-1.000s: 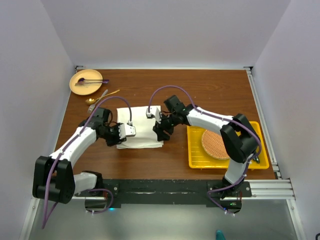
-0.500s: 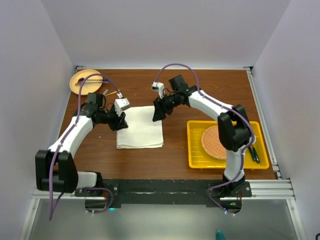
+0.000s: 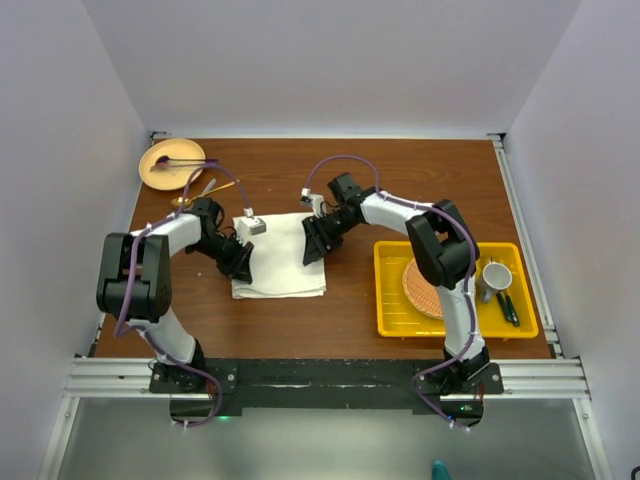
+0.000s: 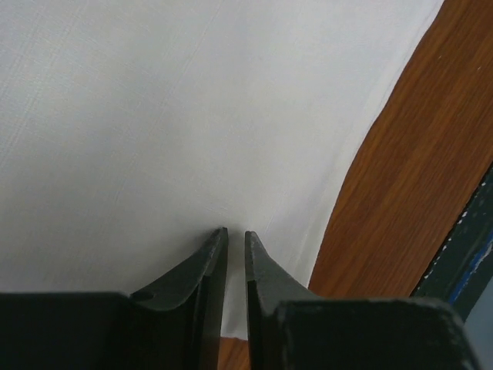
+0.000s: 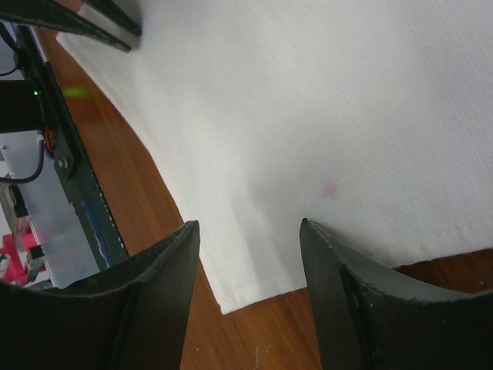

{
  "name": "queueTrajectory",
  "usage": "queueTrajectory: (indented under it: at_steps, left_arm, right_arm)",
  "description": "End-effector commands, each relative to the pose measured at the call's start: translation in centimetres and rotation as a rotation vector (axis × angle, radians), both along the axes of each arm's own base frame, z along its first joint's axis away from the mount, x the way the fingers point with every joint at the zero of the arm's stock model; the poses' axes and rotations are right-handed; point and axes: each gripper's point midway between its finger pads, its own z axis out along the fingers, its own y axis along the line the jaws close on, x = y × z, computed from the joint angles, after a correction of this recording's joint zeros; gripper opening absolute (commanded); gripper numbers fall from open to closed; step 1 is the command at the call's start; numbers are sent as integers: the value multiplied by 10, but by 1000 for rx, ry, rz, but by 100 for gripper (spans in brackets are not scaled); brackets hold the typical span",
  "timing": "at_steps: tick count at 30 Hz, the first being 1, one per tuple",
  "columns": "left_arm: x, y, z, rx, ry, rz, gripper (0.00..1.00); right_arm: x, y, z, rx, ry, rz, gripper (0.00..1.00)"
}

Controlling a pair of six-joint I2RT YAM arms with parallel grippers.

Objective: Fold the napkin into a case and place the utensils inside
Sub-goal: Smooth out the square-folded napkin at the center of the board.

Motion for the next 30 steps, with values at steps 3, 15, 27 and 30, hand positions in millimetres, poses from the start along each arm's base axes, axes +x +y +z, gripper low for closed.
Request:
queueTrajectory:
  at_steps: [3, 15, 27, 30]
  left_arm:
    - [33, 24, -7, 60, -41, 32, 31]
    - [36, -47, 97, -467, -33, 48, 44]
    - [25, -30, 13, -583, 362, 236, 39]
    - [29, -14, -9, -574, 428, 297, 39]
  right_arm:
    - [-19, -13, -11, -40, 42, 32, 58]
    - [21, 40, 101, 270, -76, -12, 60]
    - [64, 32, 13, 191, 32, -160, 59]
    - [56, 21, -10, 148, 87, -179, 59]
